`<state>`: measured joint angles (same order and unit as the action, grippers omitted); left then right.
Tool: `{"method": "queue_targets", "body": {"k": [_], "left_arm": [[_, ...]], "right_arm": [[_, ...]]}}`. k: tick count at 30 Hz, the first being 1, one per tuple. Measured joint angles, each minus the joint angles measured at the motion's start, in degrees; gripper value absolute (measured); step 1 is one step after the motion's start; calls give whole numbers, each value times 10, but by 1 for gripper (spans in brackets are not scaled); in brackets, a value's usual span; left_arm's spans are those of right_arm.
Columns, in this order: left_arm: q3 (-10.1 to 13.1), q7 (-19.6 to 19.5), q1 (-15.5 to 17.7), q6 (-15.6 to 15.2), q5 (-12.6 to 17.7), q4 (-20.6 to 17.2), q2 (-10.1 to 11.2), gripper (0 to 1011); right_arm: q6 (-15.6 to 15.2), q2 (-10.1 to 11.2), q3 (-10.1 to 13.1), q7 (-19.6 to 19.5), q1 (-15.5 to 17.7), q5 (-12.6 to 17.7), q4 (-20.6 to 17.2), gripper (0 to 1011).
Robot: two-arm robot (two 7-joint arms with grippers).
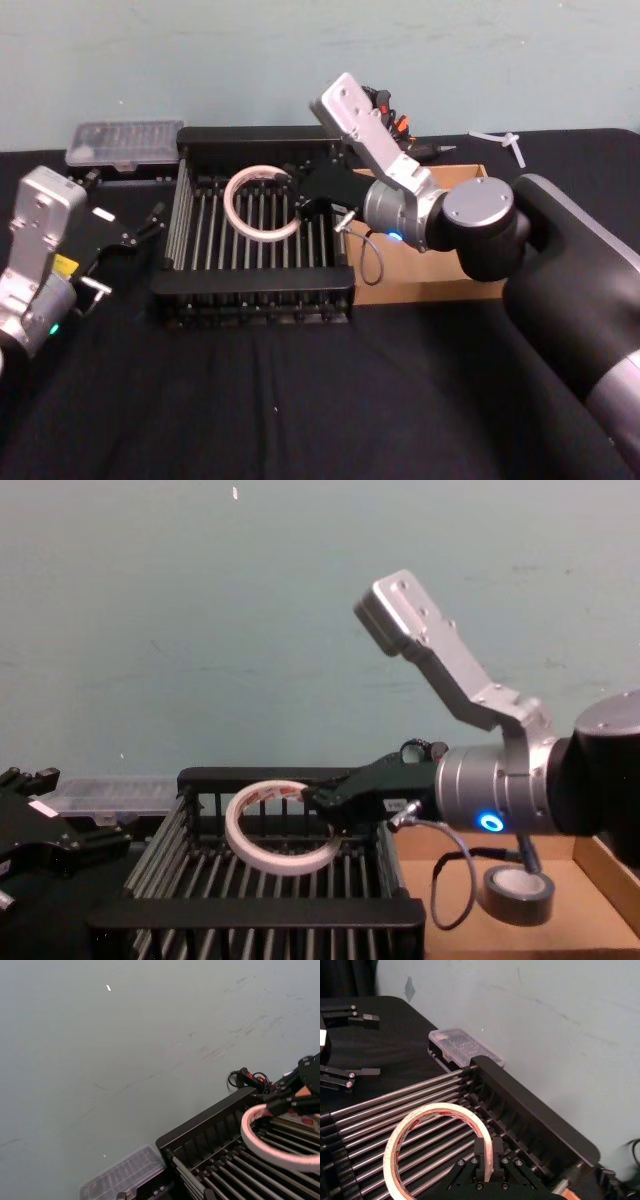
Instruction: Pick up the white tape and place it into the black box , Pick up the silver tape and place it into the brown box.
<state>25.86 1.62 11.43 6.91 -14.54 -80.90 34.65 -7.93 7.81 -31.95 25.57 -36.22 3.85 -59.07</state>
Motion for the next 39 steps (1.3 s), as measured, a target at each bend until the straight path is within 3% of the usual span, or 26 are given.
{"method": "queue_targets", "body": {"k": [6, 22, 26, 39], "left_arm": [[0, 0, 0, 0, 0, 0, 0, 1001], [0, 0, 0, 0, 0, 0, 0, 1001], [0, 0, 0, 0, 0, 0, 0, 1001], [0, 0, 0, 0, 0, 0, 0, 1001]], "right_arm": [[1, -12, 0, 0, -6, -3, 30, 98], [-2, -15, 2, -5, -4, -8, 33, 98], [-2, -15, 2, -5, -4, -8, 32, 176], [-2, -14, 2, -4, -3, -7, 31, 575]]}}
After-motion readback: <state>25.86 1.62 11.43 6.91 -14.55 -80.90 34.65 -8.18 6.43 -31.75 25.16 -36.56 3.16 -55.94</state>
